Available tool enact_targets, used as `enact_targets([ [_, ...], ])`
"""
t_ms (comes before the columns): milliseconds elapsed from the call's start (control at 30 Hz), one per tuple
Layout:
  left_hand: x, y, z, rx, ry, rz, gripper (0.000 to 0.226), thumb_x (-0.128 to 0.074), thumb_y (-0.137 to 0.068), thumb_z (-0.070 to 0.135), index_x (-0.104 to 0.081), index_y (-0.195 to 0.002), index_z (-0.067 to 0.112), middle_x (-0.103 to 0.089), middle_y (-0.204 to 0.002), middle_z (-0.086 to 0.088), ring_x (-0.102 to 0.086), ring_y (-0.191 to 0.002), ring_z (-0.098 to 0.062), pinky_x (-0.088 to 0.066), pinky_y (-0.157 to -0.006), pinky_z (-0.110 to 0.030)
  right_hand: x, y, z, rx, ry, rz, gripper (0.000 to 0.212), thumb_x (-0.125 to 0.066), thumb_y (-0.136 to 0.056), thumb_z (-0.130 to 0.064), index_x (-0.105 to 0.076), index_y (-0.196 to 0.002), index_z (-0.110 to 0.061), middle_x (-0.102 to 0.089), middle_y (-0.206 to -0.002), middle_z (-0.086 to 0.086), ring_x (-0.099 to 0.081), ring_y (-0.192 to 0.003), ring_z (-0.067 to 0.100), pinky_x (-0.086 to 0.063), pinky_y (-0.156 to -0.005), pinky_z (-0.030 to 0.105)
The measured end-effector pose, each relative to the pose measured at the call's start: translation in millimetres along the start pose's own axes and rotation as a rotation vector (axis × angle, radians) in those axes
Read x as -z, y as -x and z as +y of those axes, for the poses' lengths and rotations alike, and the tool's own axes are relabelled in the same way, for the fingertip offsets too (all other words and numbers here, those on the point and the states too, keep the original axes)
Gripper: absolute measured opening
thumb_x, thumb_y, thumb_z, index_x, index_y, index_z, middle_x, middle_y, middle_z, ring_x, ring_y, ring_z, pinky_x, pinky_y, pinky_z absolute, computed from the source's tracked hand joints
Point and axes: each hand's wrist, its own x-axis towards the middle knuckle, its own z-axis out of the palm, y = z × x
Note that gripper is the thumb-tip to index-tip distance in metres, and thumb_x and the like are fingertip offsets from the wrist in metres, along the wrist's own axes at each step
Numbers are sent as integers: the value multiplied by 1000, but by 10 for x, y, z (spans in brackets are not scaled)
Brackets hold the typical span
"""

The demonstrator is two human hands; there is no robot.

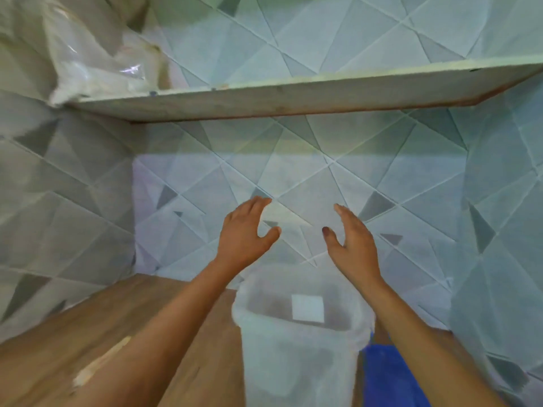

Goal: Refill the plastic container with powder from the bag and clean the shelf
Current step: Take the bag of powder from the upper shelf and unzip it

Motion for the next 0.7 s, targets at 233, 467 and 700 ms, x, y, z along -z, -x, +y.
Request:
enact_targets([
  [233, 1176, 217, -1541, 110, -145, 96, 68, -46, -77, 54, -36, -137, 24, -41, -146, -2, -43, -130, -25, -32, -109, -42, -1295, -134, -1386, 143, -138, -46, 54, -54, -92, -23, -37, -142, -11, -37, -150, 7, -29, -141, 22, -22, -117, 37],
  [467, 2081, 160, -2605, 158, -321, 178, 72, -41, -77, 56, -32, -141, 24, -38, -149, -1, -37, -135, -21, -25, -112, -39, -2229, -404, -2387, 278, -217, -131, 56, -47, -95, -32, -28, -145, -18, -27, -154, 0, -19, -145, 16, -14, -118, 33],
  [700, 2582, -438, -3363, 117, -382, 293, 79, -36, -76, 60, -22, -145, 26, -41, -145, -3, -37, -135, -23, -27, -111, -41, -2870, -1235, -3076, 352, -306, -61, 55, -47, -95, -31, -29, -145, -19, -30, -154, -1, -22, -144, 15, -19, -117, 33],
])
